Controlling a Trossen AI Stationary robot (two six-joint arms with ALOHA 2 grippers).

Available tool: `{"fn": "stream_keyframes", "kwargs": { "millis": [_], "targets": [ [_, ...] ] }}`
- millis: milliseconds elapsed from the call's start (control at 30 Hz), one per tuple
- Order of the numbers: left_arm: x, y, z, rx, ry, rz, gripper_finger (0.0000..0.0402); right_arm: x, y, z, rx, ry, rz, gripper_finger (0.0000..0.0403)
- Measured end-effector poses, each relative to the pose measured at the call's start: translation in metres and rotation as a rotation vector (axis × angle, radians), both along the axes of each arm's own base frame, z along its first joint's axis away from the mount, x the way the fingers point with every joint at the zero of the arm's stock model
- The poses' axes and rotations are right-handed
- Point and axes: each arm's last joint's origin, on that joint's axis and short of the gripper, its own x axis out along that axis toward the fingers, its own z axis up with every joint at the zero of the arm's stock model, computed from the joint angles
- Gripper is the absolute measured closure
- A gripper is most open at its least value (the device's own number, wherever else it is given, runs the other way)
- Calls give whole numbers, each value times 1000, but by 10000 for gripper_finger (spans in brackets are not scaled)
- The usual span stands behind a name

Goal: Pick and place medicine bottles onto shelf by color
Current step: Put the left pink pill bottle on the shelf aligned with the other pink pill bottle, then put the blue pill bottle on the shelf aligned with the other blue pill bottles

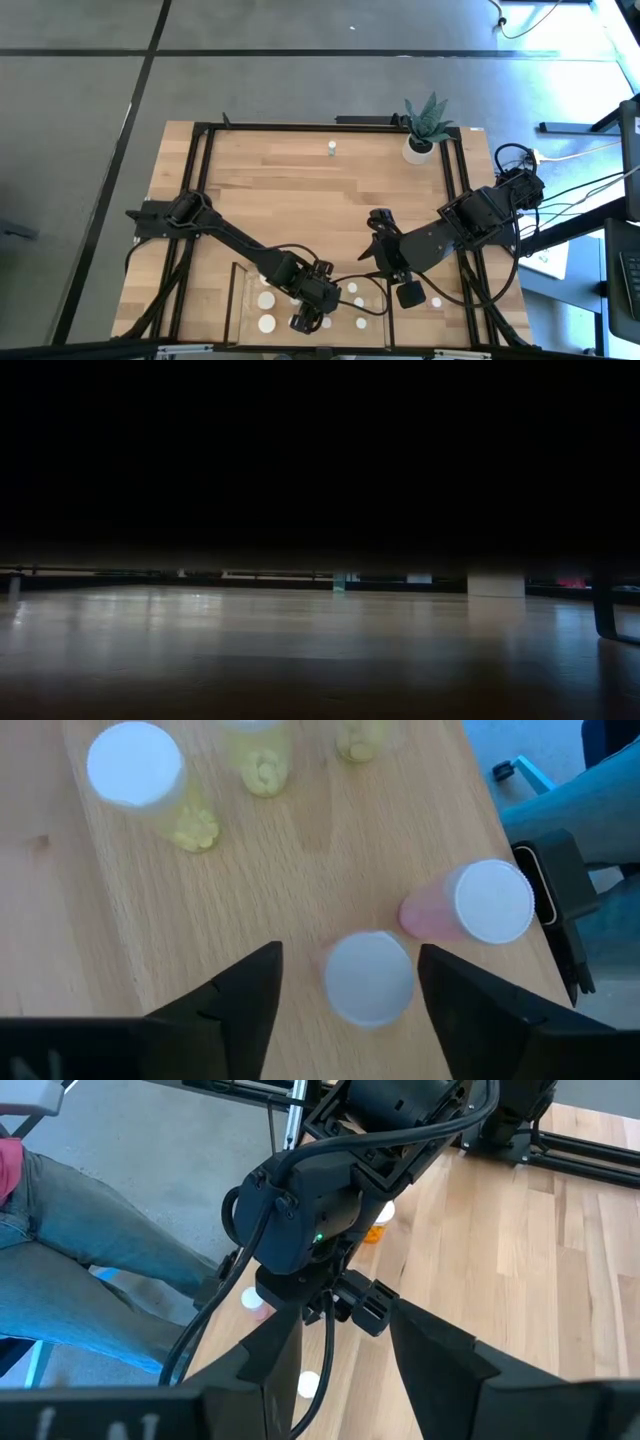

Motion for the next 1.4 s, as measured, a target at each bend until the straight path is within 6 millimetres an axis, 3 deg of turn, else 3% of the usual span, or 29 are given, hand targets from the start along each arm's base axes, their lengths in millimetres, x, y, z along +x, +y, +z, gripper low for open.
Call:
{"fn": "stream_keyframes", "kwargs": {
  "millis": [267,533,800,1000,1167,1400],
  "targets": [
    [0,1,6,1,-13,7,139,0,0,0,0,0,0,247],
    [-1,2,31,7,-11,3,138,0,0,0,0,0,0,247],
    [-13,13,65,134,14,74,138,0,0,0,0,0,0,247],
    [-33,27,92,165,14,167,137,0,0,0,1,-1,0,247],
    [-61,46,115,272,27,357,137,0,0,0,0,-1,0,247],
    [-83,69,137,308,5,483,136,0,0,0,0,-1,0,247]
  ]
}}
